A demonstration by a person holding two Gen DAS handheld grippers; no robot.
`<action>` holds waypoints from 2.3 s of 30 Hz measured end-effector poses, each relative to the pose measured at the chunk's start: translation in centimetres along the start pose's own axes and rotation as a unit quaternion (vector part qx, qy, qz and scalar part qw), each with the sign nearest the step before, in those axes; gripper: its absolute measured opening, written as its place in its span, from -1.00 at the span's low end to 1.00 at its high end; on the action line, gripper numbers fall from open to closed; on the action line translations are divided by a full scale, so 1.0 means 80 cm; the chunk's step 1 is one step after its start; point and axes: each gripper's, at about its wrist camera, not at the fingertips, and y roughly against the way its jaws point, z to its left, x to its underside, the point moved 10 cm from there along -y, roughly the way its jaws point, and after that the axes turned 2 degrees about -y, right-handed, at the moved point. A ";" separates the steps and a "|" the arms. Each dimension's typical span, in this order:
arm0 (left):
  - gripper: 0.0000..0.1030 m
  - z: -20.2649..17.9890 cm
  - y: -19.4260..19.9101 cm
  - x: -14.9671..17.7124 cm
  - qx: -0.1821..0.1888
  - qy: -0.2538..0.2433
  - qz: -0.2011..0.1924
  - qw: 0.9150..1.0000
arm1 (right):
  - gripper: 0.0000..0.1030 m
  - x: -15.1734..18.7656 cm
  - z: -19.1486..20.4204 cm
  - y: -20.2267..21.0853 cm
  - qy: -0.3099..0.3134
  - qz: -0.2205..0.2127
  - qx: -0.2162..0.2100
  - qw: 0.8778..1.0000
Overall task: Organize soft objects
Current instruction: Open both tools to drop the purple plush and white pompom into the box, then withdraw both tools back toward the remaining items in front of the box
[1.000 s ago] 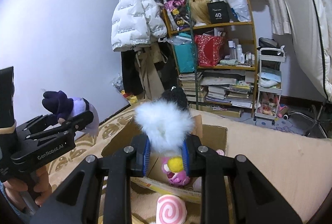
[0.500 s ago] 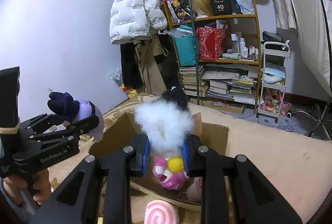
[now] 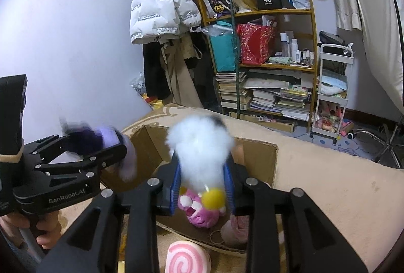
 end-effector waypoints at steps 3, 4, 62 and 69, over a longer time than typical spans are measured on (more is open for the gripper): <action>0.63 0.004 0.005 -0.003 -0.012 0.001 -0.011 1.000 | -0.30 -0.001 -0.002 0.001 -0.006 0.000 -0.004 1.000; 0.69 0.007 0.007 -0.004 -0.019 0.003 -0.014 1.000 | -0.25 0.000 -0.003 0.002 -0.007 0.002 -0.005 1.000; 0.97 0.004 0.099 0.154 -0.006 -0.011 0.168 0.986 | 1.00 0.129 -0.016 0.114 -0.100 0.143 0.070 0.982; 0.97 -0.011 0.077 0.182 0.006 -0.023 0.209 0.978 | 1.00 0.154 -0.030 0.097 -0.134 0.183 0.079 0.971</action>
